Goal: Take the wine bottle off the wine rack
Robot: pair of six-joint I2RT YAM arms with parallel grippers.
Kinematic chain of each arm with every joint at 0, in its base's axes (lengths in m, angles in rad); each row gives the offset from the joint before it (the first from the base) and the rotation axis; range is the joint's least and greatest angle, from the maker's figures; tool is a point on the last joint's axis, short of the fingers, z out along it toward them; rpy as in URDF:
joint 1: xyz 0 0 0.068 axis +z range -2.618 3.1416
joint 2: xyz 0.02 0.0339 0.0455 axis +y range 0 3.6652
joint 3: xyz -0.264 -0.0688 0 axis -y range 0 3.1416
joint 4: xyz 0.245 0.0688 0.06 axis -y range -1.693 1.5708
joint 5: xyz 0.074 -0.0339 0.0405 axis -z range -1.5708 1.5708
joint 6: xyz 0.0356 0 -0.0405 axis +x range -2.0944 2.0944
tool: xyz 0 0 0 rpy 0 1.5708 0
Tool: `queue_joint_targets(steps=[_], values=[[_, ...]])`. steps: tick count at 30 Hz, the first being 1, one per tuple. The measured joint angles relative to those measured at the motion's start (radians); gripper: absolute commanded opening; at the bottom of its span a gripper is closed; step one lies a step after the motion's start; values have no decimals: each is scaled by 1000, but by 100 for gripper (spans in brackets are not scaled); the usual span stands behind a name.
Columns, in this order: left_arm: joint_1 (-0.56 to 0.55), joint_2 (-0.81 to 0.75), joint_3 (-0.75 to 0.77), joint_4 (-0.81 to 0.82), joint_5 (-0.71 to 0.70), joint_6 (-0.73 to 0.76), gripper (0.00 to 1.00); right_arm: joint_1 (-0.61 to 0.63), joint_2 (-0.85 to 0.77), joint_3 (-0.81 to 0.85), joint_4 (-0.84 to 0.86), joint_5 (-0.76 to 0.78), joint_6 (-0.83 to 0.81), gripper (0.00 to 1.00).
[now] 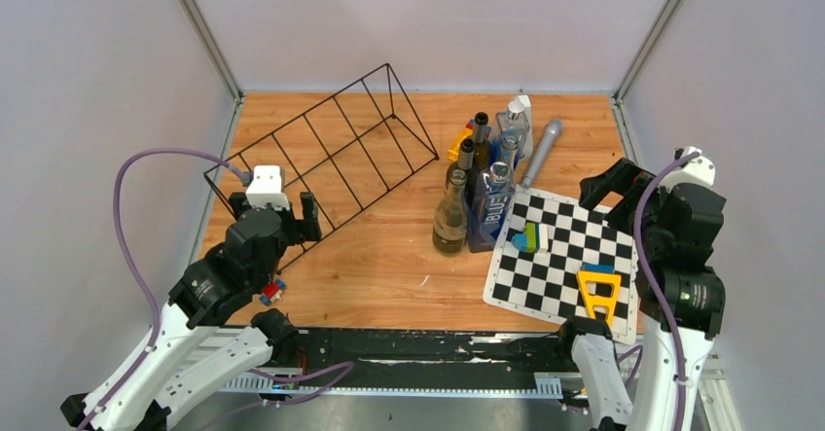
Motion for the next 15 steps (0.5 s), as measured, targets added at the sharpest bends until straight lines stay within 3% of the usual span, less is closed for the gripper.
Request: queue_joint_targets(steps=[15], values=[[0,-21,-6,6,-10,0,100,-1,-172,-151,108,4,-15,100]])
